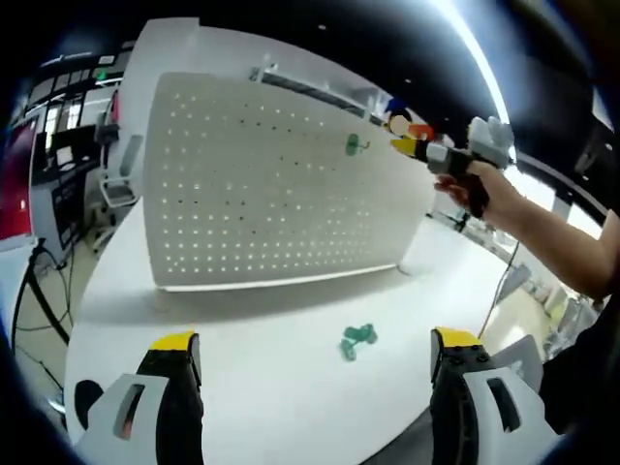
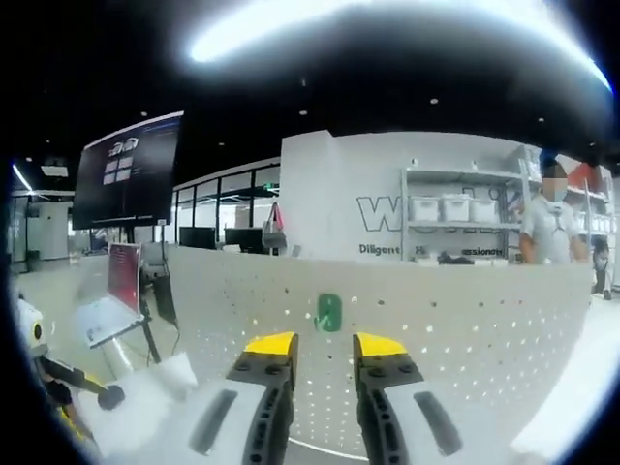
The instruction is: Insert the hook assembly into the mounting plate slot until the hook locks in place.
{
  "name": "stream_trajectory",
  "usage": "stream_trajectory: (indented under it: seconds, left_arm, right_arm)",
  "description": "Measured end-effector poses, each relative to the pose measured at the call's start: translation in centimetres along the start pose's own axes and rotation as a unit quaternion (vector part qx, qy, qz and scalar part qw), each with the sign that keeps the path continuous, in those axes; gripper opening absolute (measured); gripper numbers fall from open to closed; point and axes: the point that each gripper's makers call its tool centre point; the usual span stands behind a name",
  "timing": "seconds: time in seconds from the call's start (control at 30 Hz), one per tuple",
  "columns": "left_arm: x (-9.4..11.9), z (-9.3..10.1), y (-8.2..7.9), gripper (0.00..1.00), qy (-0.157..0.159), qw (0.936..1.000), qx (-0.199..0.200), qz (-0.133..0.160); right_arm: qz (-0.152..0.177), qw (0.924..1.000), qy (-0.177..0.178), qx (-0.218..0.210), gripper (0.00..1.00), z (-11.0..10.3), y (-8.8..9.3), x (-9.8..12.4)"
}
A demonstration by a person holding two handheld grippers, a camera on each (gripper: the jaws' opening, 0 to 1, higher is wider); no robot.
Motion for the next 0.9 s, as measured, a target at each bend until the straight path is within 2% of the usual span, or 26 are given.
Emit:
stream_trajectory:
  seconds: [0.23,0.3,0.47,0.7,0.9]
  left_arm:
    - [-0.4,0.5,1.3,1.00,0.001,0.9996,0.001,-0.030]
    - [-0.5,0.7,2.0,1.00,0.002,0.9989,-0.003,-0.046]
    - [-0.9,1.1,2.9,1.00,0.007,0.9982,0.006,-0.058]
    - [-0.9,1.5,3.5,1.00,0.012,0.9972,0.009,-0.073]
    - [-0.8,1.6,4.4,1.00,0.012,0.9961,0.010,-0.087]
  right_arm:
    - [-0.066,0.9969,-0.041,0.011,0.21,-0.9,4.7,2.5]
    - [-0.078,0.9956,-0.051,0.010,0.21,-1.2,5.7,3.2]
    - [-0.105,0.9916,-0.075,0.007,0.22,-2.1,7.6,4.6]
    - [-0.146,0.9833,-0.109,0.009,0.22,-4.1,10.9,7.2]
    - [-0.187,0.9729,-0.136,0.004,0.22,-6.0,14.1,9.3]
Point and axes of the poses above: the point that each gripper's makers call its tool centre point, and the gripper's own axes: x roughly backward along the fingers, z roughly to its right, y roughly out of its underside, and after that the axes turned 9 degrees about y, right-handed
